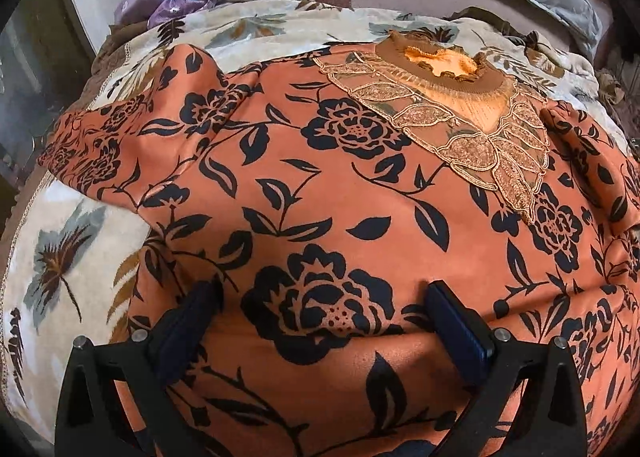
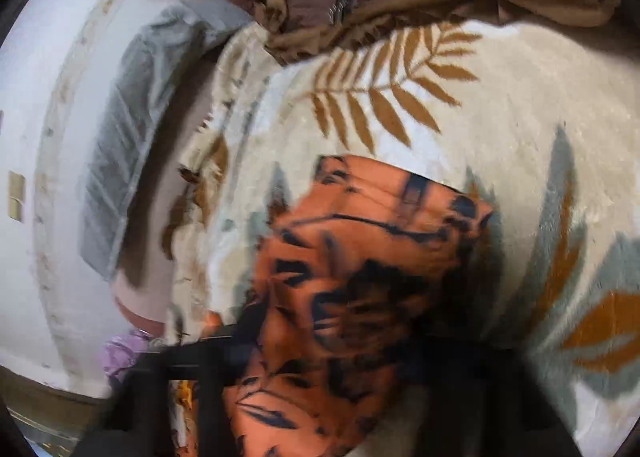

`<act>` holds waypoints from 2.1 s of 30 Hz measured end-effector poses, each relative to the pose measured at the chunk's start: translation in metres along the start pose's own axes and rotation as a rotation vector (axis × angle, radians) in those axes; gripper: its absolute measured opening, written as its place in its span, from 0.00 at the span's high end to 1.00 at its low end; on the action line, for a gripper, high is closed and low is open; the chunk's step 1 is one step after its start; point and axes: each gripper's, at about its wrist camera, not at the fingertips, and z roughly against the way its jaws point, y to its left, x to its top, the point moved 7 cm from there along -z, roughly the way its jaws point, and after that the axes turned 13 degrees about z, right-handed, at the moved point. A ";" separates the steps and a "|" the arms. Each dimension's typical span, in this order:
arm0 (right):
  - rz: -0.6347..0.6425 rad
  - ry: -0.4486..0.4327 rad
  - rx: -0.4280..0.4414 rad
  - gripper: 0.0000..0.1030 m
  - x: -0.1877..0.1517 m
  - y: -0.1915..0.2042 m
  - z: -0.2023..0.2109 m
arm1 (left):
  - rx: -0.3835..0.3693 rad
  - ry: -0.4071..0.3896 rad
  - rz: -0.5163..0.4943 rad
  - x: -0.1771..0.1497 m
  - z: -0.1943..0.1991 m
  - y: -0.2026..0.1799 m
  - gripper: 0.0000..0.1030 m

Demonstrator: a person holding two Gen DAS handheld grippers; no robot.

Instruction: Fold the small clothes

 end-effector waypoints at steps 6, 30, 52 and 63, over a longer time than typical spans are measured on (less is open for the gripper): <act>0.127 -0.085 0.182 0.86 0.001 0.064 0.032 | 0.049 -0.078 -0.026 0.008 0.016 0.008 0.00; 0.632 0.160 0.507 0.02 -0.205 0.269 0.067 | 0.141 -0.239 0.129 0.026 0.128 0.111 0.00; 0.582 0.391 0.139 0.40 -0.177 0.132 -0.023 | 0.031 0.132 0.053 0.067 -0.029 0.030 0.29; 0.588 0.395 0.115 0.39 -0.187 0.134 -0.035 | -0.134 0.017 0.044 0.078 0.017 0.012 0.93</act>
